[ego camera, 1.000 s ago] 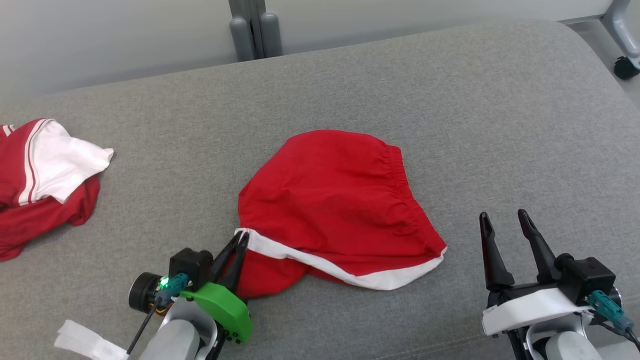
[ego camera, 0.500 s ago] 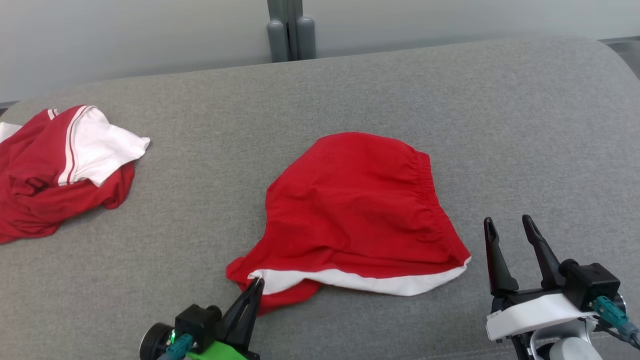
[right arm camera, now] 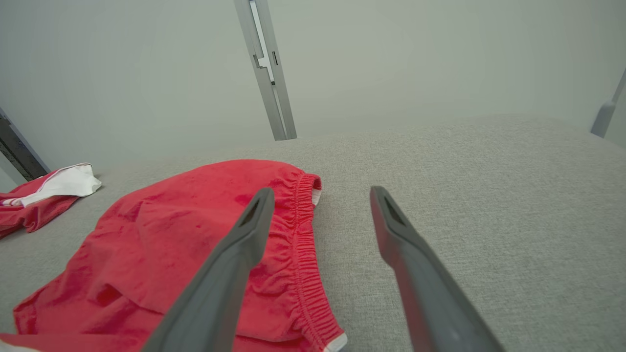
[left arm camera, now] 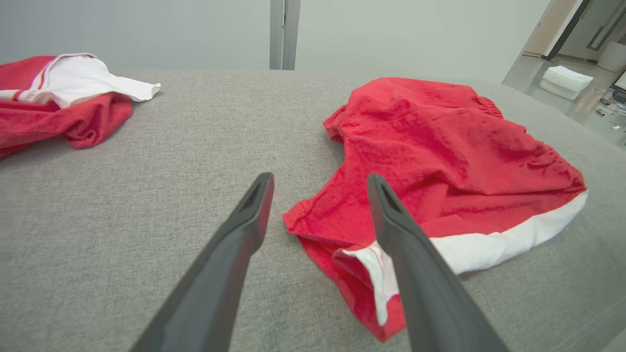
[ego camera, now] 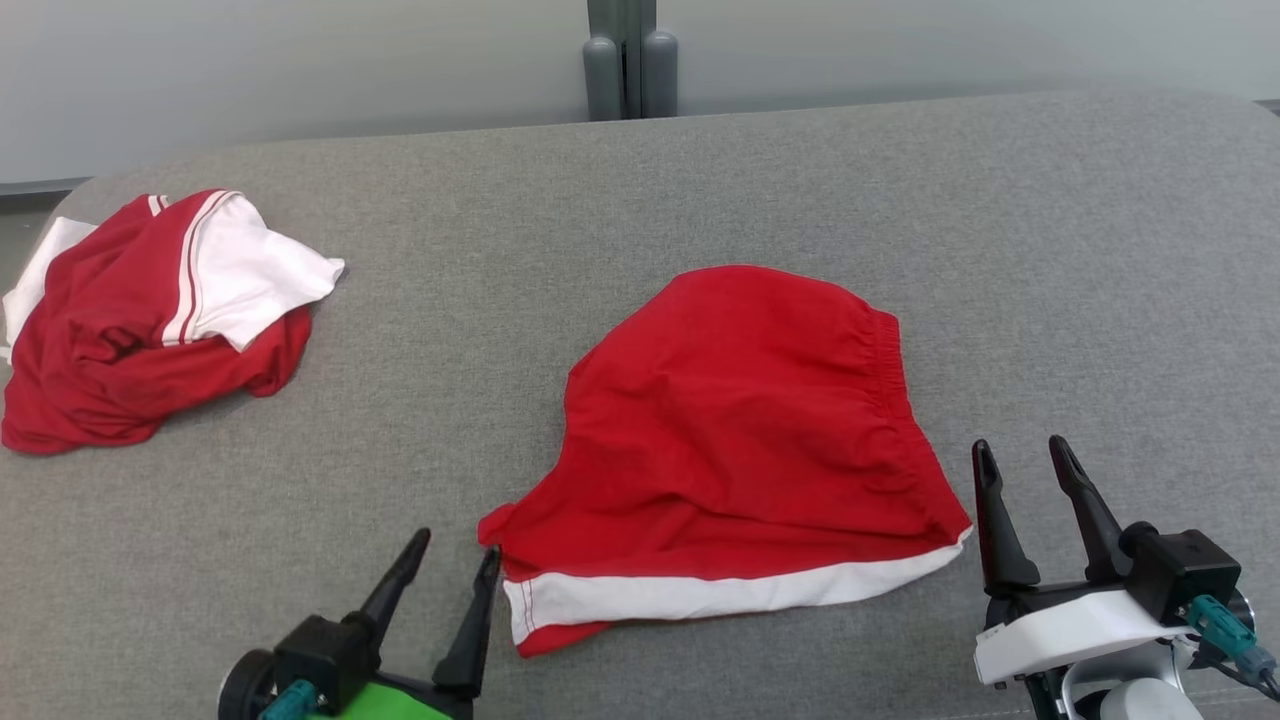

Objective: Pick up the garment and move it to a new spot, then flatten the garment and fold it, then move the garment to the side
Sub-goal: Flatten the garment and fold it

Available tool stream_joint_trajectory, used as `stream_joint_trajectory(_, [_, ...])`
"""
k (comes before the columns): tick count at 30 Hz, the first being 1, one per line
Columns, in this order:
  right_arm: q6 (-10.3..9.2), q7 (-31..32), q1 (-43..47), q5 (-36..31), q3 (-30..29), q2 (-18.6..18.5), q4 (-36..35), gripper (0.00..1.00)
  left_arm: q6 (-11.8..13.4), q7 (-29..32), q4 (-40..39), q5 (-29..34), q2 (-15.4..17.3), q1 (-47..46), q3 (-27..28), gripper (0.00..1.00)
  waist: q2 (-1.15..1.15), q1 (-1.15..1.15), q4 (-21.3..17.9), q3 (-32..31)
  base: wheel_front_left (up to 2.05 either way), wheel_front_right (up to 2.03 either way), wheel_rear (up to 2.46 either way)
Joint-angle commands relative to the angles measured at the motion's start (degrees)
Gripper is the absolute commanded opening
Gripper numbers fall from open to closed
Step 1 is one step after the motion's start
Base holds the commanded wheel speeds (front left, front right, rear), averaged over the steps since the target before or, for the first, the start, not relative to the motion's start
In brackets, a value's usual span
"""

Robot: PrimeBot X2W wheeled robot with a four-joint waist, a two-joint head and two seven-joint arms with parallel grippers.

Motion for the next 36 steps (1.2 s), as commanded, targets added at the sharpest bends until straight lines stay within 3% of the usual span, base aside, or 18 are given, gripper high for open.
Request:
stream_joint_trajectory(1, [0.01,-0.2,-0.1,-0.3,0.3,-0.2,0.2,1.0,0.1,0.0,-0.1,0.4,0.8,-1.7,0.8,1.0,0.0,0.0,-0.3,0.0,0.0,0.0,0.0])
stream_joint_trajectory(11, [0.01,-0.2,-1.3,-0.1,0.6,-0.4,1.2,1.0,-0.7,0.7,9.8,1.2,1.9,-11.5,1.0,1.0,0.0,0.0,-3.9,1.2,0.0,0.0,0.0])
stream_joint_trajectory(24, [0.01,-0.2,-1.9,0.1,0.2,0.2,1.7,1.0,-1.9,1.8,25.4,-0.8,1.2,-15.6,-5.8,1.0,0.0,0.0,-6.5,3.0,0.0,0.0,0.0])
stream_joint_trajectory(26, [0.01,-0.2,-2.1,-0.1,0.3,0.2,1.8,1.0,-1.9,2.1,27.1,-1.4,1.1,-16.4,-6.5,0.22,0.0,0.0,-6.5,3.2,0.0,0.0,0.0])
stream_joint_trajectory(27, [0.01,-0.2,-2.3,-0.1,0.3,0.2,1.8,1.0,-1.9,1.9,27.6,-1.4,1.2,-16.9,-7.0,0.0,0.0,0.0,-6.6,3.3,0.0,0.0,0.0])
stream_joint_trajectory(33, [0.01,-0.2,-2.5,-0.2,0.1,-0.3,1.6,1.0,-2.0,0.3,27.3,-1.3,2.3,-21.7,-6.2,0.0,0.0,0.0,-7.0,3.3,0.0,0.0,0.0])
stream_joint_trajectory(36, [0.01,-0.2,-2.2,-0.3,0.1,-0.3,1.7,1.0,-0.8,-0.1,26.2,-0.6,2.8,-24.4,-3.8,0.0,0.0,0.0,-7.5,2.9,0.0,0.0,0.0])
